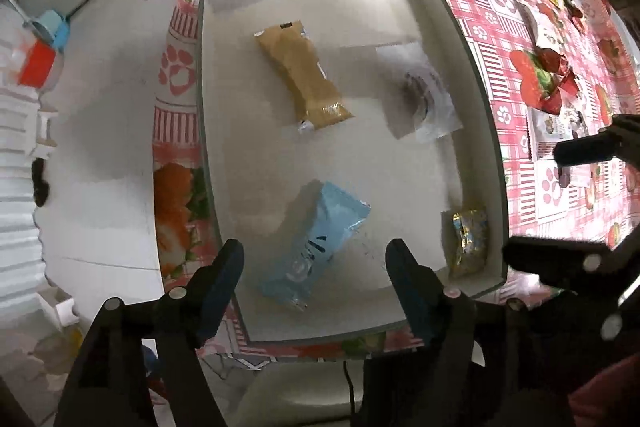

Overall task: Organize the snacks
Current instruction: 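Carry both snacks to the white tray and open both tools to release them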

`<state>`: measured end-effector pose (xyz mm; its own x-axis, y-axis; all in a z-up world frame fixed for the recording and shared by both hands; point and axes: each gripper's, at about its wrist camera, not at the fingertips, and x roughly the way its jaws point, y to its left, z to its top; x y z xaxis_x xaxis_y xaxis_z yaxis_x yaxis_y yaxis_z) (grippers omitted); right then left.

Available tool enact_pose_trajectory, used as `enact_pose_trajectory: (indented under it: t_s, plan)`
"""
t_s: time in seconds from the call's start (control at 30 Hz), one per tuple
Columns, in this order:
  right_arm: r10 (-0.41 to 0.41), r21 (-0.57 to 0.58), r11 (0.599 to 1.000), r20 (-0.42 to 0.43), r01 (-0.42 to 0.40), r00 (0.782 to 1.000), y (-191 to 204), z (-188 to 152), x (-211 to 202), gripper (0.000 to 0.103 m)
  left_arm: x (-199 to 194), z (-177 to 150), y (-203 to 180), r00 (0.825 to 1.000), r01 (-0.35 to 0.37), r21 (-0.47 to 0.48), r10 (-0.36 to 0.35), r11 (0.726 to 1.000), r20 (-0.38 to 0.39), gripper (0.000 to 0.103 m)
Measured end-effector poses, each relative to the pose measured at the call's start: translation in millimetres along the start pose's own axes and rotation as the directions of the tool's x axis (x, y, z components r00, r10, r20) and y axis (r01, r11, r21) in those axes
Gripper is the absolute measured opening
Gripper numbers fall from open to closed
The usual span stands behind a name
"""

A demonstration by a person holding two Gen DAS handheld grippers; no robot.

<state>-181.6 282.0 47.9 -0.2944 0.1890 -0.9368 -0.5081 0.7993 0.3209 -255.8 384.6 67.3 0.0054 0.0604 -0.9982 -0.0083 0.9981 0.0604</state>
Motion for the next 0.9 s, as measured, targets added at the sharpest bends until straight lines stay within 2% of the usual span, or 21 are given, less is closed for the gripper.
enact_pose_trajectory:
  t_s: [0.5, 0.9]
  plan:
    - [-0.008, 0.178, 0.984, 0.012, 0.006, 1.000, -52.1, -14.7, -13.6, 0.102, -8.0, 15.1, -24.7, 0.999, -0.050, 0.062, 0.050, 0.997, 0.011, 0.078]
    - [0.000, 0.236, 0.972, 0.025, -0.006, 1.000, -77.1, -29.1, -21.0, 0.102, -6.5, 23.9, -43.6, 0.998, -0.057, 0.138, 0.055, 0.989, 0.018, 0.078]
